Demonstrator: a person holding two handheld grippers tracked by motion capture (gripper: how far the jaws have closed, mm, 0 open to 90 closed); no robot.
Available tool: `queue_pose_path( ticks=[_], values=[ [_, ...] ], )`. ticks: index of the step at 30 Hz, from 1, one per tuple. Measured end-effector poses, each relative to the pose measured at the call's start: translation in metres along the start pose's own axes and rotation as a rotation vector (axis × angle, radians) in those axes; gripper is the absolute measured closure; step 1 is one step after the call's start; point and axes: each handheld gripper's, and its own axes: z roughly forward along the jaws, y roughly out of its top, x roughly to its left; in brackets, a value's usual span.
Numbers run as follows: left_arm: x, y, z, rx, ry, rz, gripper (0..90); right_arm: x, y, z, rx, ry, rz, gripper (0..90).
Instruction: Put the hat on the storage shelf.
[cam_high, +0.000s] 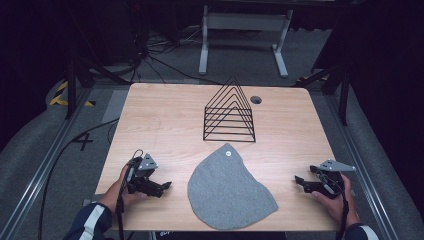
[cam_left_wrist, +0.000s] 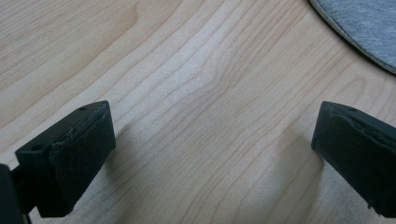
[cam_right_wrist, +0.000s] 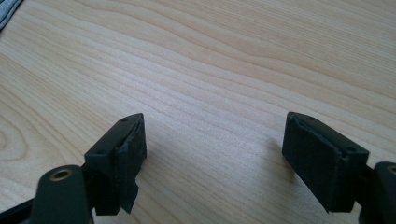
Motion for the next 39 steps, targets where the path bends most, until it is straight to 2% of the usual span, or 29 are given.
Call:
queue_pose_path(
  ticks=[4, 7, 8, 12, 13, 14, 17, 18, 20, 24, 27, 30, 31, 32, 33, 35, 37, 39],
  values=[
    [0.000, 0.000, 0.000, -0.001, -0.019, 0.026, 0.1, 0.000, 0.000, 0.000, -0.001, 0.000, -0.002, 22.0],
    [-0.002, 0.000, -0.001, 0.004, -0.010, 0.008, 0.3, 0.000, 0.000, 0.000, -0.001, 0.003, -0.003, 21.8],
    [-0.002, 0.001, -0.002, 0.008, -0.004, 0.018, 1.4, -0.001, 0.000, 0.000, -0.001, 0.003, -0.004, 21.9],
    [-0.008, 0.002, -0.005, -0.006, -0.028, 0.025, 16.3, 0.000, 0.000, -0.001, 0.001, 0.006, 0.001, 23.3],
    [-0.010, 0.003, -0.005, -0.009, -0.041, 0.028, 19.0, 0.001, 0.000, -0.001, 0.004, 0.006, -0.001, 26.4],
    [-0.013, 0.005, -0.006, -0.008, -0.040, 0.047, 20.4, 0.002, 0.001, -0.002, 0.009, 0.010, -0.010, 31.2],
    [-0.023, 0.012, -0.008, -0.038, -0.059, 0.074, 23.0, 0.011, 0.008, -0.005, -0.008, 0.042, -0.050, 36.2],
    [-0.027, 0.016, -0.008, -0.047, -0.068, 0.089, 23.1, 0.017, 0.011, -0.007, -0.018, 0.061, -0.063, 38.4],
    [-0.037, 0.024, -0.008, -0.068, -0.093, 0.109, 24.5, 0.031, 0.020, -0.009, -0.027, 0.104, -0.119, 43.5],
    [-0.061, 0.035, -0.001, -0.065, -0.137, 0.166, 25.0, 0.062, 0.032, -0.008, -0.030, 0.186, -0.219, 52.4],
    [-0.084, 0.046, 0.006, -0.066, -0.183, 0.229, 26.7, 0.082, 0.039, -0.002, -0.018, 0.249, -0.274, 62.8],
    [-0.109, 0.057, 0.013, -0.052, -0.240, 0.311, 32.1, 0.100, 0.047, 0.008, -0.009, 0.280, -0.347, 70.8],
    [-0.116, 0.060, 0.016, -0.052, -0.254, 0.337, 32.7, 0.105, 0.049, 0.011, -0.001, 0.294, -0.359, 72.7],
    [-0.124, 0.062, 0.019, -0.049, -0.267, 0.341, 34.0, 0.108, 0.051, 0.015, 0.002, 0.305, -0.365, 75.8],
    [-0.131, 0.064, 0.022, -0.047, -0.274, 0.368, 34.9, 0.111, 0.054, 0.020, 0.004, 0.315, -0.375, 77.3],
    [-0.143, 0.067, 0.029, -0.036, -0.299, 0.392, 36.3, 0.117, 0.059, 0.028, 0.010, 0.335, -0.388, 79.8],
    [-0.146, 0.067, 0.032, -0.038, -0.299, 0.401, 37.6, 0.120, 0.062, 0.033, 0.011, 0.333, -0.400, 80.7],
    [-0.153, 0.068, 0.039, 0.000, -0.305, 0.435, 38.1, 0.125, 0.069, 0.041, 0.012, 0.338, -0.414, 82.2]
  ],
)
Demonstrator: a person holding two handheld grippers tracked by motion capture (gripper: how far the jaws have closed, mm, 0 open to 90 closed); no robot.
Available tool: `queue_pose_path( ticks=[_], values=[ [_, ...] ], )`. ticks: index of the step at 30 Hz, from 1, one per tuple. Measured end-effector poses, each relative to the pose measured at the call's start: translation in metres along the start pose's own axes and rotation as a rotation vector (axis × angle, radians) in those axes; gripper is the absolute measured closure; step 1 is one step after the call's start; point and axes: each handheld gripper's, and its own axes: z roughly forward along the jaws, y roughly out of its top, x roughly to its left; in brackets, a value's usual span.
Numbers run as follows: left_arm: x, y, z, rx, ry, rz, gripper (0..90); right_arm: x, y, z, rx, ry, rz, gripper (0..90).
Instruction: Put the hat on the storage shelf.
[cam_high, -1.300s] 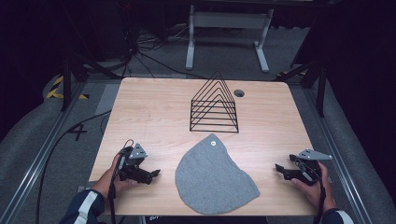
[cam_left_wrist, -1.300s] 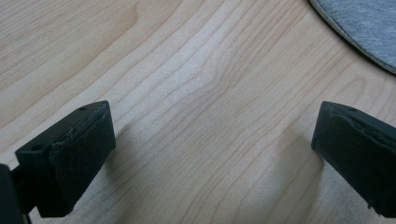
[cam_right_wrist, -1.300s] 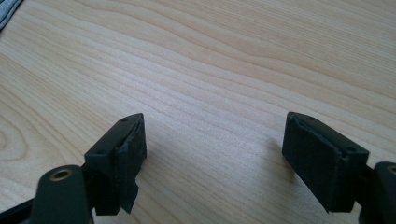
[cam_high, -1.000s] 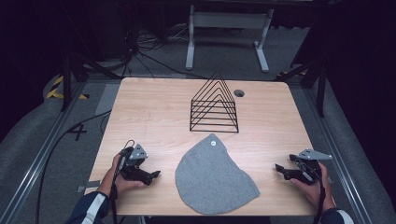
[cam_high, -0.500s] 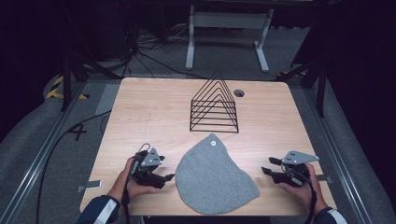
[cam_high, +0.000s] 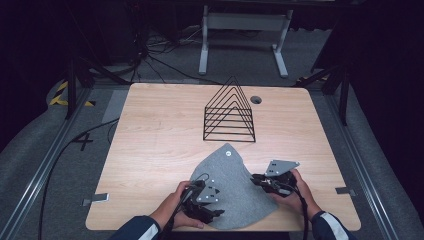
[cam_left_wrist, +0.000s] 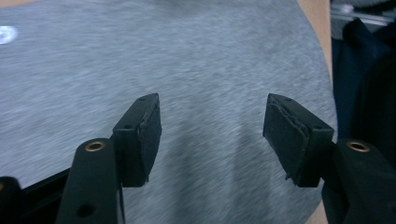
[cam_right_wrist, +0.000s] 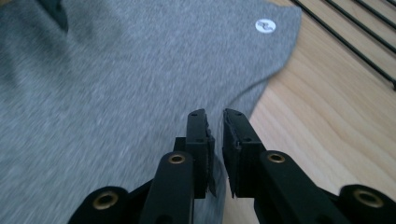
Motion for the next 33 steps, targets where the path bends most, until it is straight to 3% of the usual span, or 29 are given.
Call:
queue_pose_path(
  ticks=[1, 2, 3, 5, 7, 10, 16, 23, 33],
  values=[
    [-0.001, 0.000, 0.003, 0.008, -0.006, -0.006, 38.6, 0.000, 0.004, 0.005, 0.010, -0.002, -0.011, 82.4],
    [-0.001, -0.002, 0.004, 0.018, -0.002, 0.015, 38.6, -0.001, 0.006, 0.010, 0.015, -0.008, -0.022, 82.5],
    [-0.001, -0.003, 0.005, 0.009, -0.008, -0.007, 38.7, -0.002, 0.009, 0.015, 0.023, -0.008, -0.025, 82.8],
    [0.001, -0.003, 0.003, 0.020, -0.014, -0.001, 38.3, -0.003, 0.010, 0.019, 0.028, -0.011, -0.034, 82.8],
    [0.005, -0.007, 0.001, 0.019, -0.018, -0.029, 38.0, -0.005, 0.011, 0.025, 0.051, -0.011, -0.025, 82.9],
    [0.009, -0.011, -0.002, 0.020, -0.020, -0.035, 37.7, -0.006, 0.011, 0.025, 0.054, 0.001, -0.017, 83.3],
    [0.024, -0.023, -0.013, 0.031, 0.039, -0.063, 37.6, -0.004, 0.008, 0.021, 0.077, 0.020, -0.006, 83.7],
    [0.048, -0.041, -0.025, 0.019, 0.118, -0.145, 37.2, 0.007, 0.002, 0.011, 0.096, 0.065, 0.010, 83.4],
    [0.071, -0.047, -0.028, 0.005, 0.163, -0.185, 35.4, 0.025, 0.002, 0.008, 0.109, 0.101, -0.019, 83.5]
  ],
)
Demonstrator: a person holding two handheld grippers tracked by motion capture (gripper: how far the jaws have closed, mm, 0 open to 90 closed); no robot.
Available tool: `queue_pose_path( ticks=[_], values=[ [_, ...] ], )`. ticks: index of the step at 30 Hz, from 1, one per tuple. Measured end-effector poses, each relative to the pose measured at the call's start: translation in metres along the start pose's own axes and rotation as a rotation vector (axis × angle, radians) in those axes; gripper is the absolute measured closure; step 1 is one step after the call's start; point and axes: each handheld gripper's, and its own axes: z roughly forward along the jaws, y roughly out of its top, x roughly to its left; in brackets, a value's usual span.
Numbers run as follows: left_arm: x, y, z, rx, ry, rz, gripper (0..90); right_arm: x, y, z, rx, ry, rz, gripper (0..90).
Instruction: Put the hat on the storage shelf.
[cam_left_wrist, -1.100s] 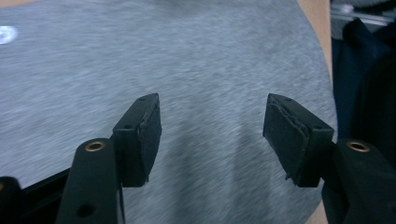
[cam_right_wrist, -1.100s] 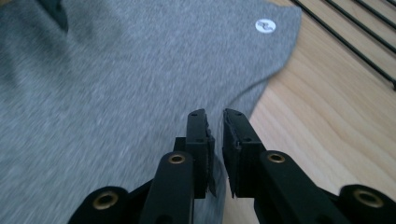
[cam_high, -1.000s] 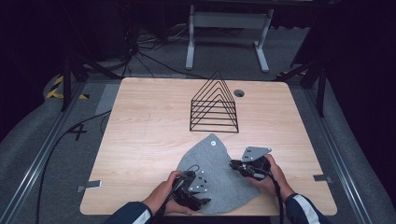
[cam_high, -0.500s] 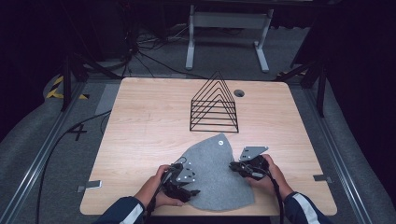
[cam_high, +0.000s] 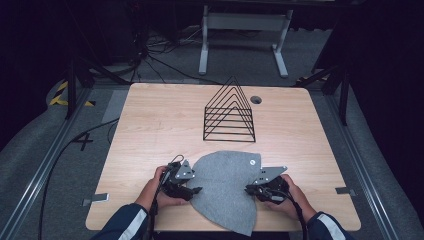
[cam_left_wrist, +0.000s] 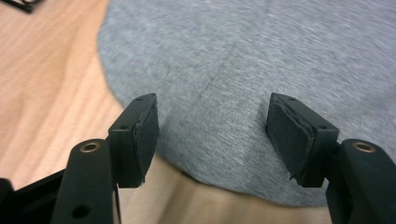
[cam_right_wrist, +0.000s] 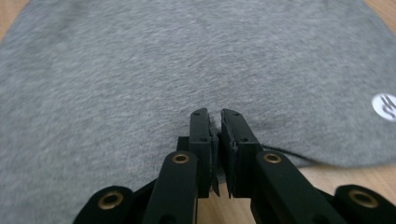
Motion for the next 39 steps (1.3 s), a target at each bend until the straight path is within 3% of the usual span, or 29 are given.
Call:
queue_pose_path(
  ticks=[4, 8, 11, 16, 18, 21, 23, 24, 27, 30, 33, 35, 37, 39],
  values=[
    [0.016, 0.002, 0.005, -0.022, 0.009, -0.029, 35.4, 0.007, 0.000, 0.000, 0.000, 0.026, -0.008, 83.5],
    [0.034, 0.005, 0.013, -0.038, -0.005, -0.073, 34.8, 0.016, 0.003, 0.001, 0.008, 0.017, -0.029, 83.4],
    [0.041, 0.009, 0.017, -0.041, 0.000, -0.092, 34.8, 0.019, 0.005, 0.003, 0.006, 0.026, -0.035, 83.4],
    [0.044, 0.018, 0.019, -0.020, 0.048, -0.086, 32.6, 0.025, 0.010, 0.006, 0.006, 0.024, -0.034, 78.6],
    [0.037, 0.021, 0.009, -0.043, 0.055, -0.078, 33.0, 0.025, 0.012, 0.004, 0.005, 0.011, -0.042, 72.5],
    [0.023, 0.026, -0.006, -0.093, 0.046, -0.078, 32.9, 0.017, 0.012, -0.006, -0.049, -0.030, -0.023, 72.6],
    [0.007, 0.028, -0.012, -0.102, 0.023, -0.046, 32.5, 0.007, 0.011, -0.014, -0.083, -0.079, -0.004, 72.9],
    [0.007, 0.028, -0.012, -0.102, 0.023, -0.046, 32.7, 0.007, 0.011, -0.014, -0.083, -0.079, -0.004, 72.9],
    [-0.024, 0.029, -0.008, -0.065, -0.024, 0.022, 32.9, -0.017, 0.004, -0.025, -0.102, -0.201, 0.026, 74.9],
    [-0.050, 0.029, 0.001, -0.015, -0.066, 0.094, 32.8, -0.039, -0.005, -0.027, -0.093, -0.262, 0.057, 77.3],
    [-0.068, 0.028, 0.006, 0.007, -0.096, 0.108, 32.4, -0.052, -0.013, -0.025, -0.070, -0.271, 0.083, 78.7],
    [-0.075, 0.026, 0.007, 0.031, -0.094, 0.130, 32.4, -0.058, -0.017, -0.022, -0.053, -0.261, 0.108, 78.9],
    [-0.076, 0.024, 0.007, 0.042, -0.090, 0.134, 32.2, -0.061, -0.021, -0.021, -0.034, -0.258, 0.112, 79.0],
    [-0.071, 0.018, 0.006, 0.045, -0.090, 0.109, 31.6, -0.061, -0.022, -0.020, -0.020, -0.254, 0.112, 78.9]
  ],
)
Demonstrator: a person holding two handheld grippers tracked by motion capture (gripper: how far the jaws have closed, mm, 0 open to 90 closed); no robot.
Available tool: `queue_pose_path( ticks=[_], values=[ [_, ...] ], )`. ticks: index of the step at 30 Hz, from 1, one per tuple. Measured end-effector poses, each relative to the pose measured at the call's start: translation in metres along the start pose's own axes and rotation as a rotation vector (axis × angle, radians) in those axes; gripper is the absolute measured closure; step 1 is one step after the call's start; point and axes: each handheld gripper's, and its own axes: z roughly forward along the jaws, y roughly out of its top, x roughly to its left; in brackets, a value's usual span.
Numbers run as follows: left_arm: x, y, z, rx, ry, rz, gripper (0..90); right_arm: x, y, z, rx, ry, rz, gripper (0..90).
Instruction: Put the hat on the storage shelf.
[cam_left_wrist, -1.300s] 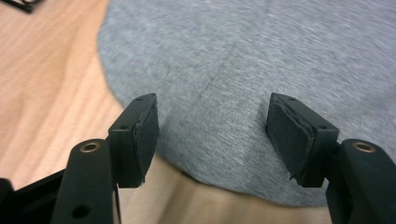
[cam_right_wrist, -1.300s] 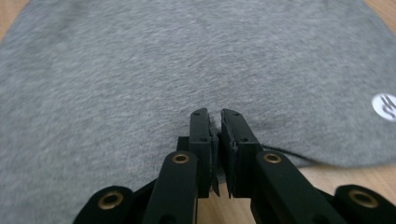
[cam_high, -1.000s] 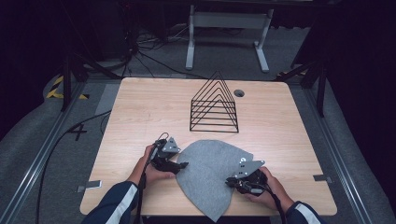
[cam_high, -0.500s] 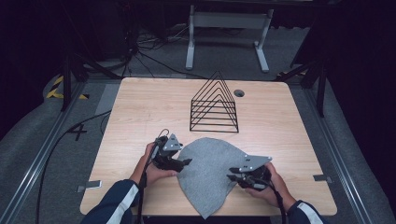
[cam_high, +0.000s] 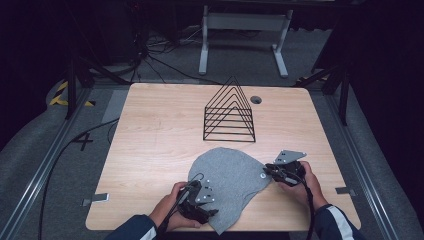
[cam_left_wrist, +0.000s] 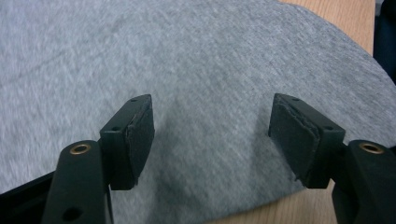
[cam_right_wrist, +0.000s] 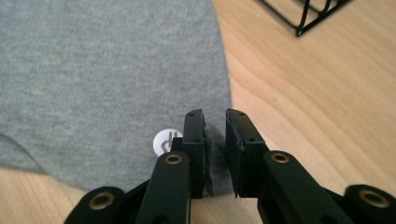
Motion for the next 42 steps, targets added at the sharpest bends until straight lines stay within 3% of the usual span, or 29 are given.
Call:
queue_pose_path(
  ticks=[10, 19, 25, 27, 31, 34, 36, 38, 42],
  values=[
    [0.029, -0.022, -0.016, 0.017, 0.065, -0.091, 29.4, 0.012, -0.009, -0.007, 0.022, 0.057, 0.001, 79.6],
    [0.062, -0.041, -0.027, -0.003, 0.131, -0.211, 29.0, 0.045, -0.010, -0.017, 0.041, 0.138, -0.032, 79.8],
    [0.077, -0.042, -0.030, 0.018, 0.155, -0.246, 27.3, 0.062, -0.009, -0.021, 0.053, 0.172, -0.058, 77.2],
    [0.081, -0.041, -0.032, 0.008, 0.162, -0.256, 27.6, 0.065, -0.008, -0.022, 0.060, 0.173, -0.066, 70.9],
    [0.090, -0.036, -0.038, -0.057, 0.163, -0.286, 26.6, 0.056, 0.003, -0.028, -0.003, 0.150, -0.033, 56.0],
    [0.100, -0.030, -0.036, -0.072, 0.160, -0.301, 24.8, 0.041, 0.020, -0.026, -0.063, 0.118, 0.003, 51.7],
    [0.106, -0.025, -0.031, -0.067, 0.155, -0.303, 23.8, 0.028, 0.034, -0.014, -0.065, 0.092, 0.018, 45.6],
    [0.111, -0.023, -0.027, -0.062, 0.161, -0.297, 23.7, 0.018, 0.043, 0.001, -0.057, 0.076, 0.013, 45.3],
    [0.121, -0.022, -0.016, -0.038, 0.151, -0.305, 22.6, 0.006, 0.054, 0.033, -0.036, 0.112, 0.049, 40.2]
  ],
)
